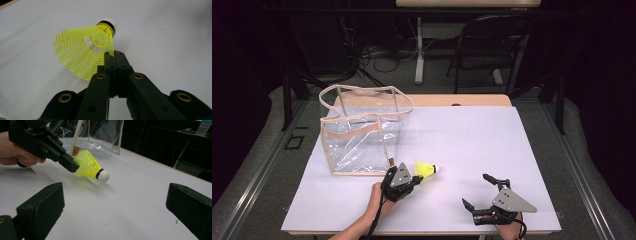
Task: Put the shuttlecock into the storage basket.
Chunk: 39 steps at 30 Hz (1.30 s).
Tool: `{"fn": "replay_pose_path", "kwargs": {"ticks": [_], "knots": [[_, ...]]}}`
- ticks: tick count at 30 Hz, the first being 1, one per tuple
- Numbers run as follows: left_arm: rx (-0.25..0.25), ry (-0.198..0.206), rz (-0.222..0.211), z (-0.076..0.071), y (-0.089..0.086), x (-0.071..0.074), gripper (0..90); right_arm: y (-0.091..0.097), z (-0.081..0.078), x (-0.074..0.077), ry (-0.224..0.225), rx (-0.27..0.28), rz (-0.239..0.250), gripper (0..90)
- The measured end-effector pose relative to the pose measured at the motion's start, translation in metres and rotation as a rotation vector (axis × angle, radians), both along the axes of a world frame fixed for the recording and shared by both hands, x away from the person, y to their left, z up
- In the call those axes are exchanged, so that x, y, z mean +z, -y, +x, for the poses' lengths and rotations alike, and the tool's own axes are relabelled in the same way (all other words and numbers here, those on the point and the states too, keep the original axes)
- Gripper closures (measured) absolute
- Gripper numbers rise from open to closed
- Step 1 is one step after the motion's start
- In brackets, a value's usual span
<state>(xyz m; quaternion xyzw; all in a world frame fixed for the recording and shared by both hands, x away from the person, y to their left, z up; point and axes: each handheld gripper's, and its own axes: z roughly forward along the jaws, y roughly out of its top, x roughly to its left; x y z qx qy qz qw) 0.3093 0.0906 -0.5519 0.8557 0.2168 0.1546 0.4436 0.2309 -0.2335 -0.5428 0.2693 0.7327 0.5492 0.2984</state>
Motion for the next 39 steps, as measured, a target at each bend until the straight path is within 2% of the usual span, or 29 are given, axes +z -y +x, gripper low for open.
{"fn": "replay_pose_path", "kwargs": {"ticks": [39], "knots": [[-0.004,0.043,-0.044,-0.003,-0.009,0.02,90.0,0.0,0.0,0.0,-0.001,0.001,0.002,1.4]]}}
